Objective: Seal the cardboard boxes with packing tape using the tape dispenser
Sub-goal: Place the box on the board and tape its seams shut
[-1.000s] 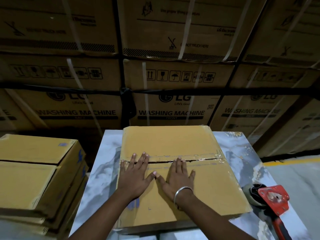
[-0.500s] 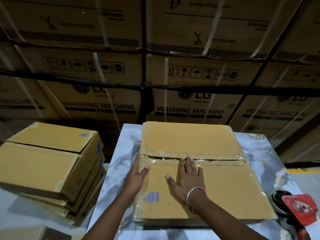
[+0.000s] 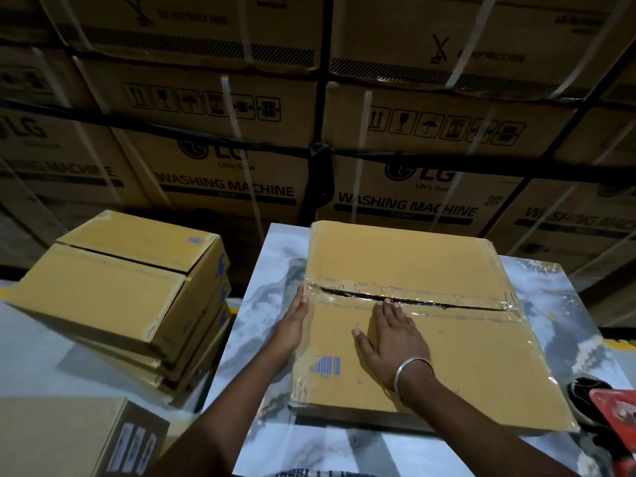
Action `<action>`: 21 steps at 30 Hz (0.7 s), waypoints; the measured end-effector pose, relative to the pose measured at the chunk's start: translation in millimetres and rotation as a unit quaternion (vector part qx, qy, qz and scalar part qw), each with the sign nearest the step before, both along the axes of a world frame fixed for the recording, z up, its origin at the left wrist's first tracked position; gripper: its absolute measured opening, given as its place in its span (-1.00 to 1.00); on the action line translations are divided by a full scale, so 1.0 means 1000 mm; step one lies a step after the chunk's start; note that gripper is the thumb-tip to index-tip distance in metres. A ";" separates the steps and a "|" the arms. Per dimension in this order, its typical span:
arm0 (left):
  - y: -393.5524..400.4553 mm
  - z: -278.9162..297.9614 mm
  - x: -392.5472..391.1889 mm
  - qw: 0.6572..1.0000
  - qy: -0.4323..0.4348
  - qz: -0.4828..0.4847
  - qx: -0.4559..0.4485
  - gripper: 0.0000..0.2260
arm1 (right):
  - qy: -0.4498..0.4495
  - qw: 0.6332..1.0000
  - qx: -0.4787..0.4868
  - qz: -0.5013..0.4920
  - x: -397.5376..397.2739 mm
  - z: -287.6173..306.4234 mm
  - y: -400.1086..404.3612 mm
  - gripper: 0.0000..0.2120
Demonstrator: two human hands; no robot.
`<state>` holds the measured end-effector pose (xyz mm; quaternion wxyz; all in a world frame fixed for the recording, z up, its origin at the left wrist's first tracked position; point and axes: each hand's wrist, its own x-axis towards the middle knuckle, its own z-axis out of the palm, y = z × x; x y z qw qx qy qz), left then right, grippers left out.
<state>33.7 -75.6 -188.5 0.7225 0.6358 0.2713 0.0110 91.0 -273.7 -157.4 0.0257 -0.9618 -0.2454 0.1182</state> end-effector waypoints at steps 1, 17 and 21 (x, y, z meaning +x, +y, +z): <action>0.000 -0.002 -0.004 1.000 0.000 0.007 -0.011 -0.48 | 0.001 1.000 0.007 0.001 -0.001 0.001 0.000 0.03; -0.045 -0.017 -0.079 0.963 -0.086 0.187 -0.173 -0.49 | 0.004 1.000 0.026 0.003 -0.010 0.006 -0.002 -0.36; -0.043 -0.022 -0.080 0.957 -0.072 0.238 -0.147 -0.48 | 0.009 1.000 0.029 -0.003 -0.011 0.009 -0.002 -0.34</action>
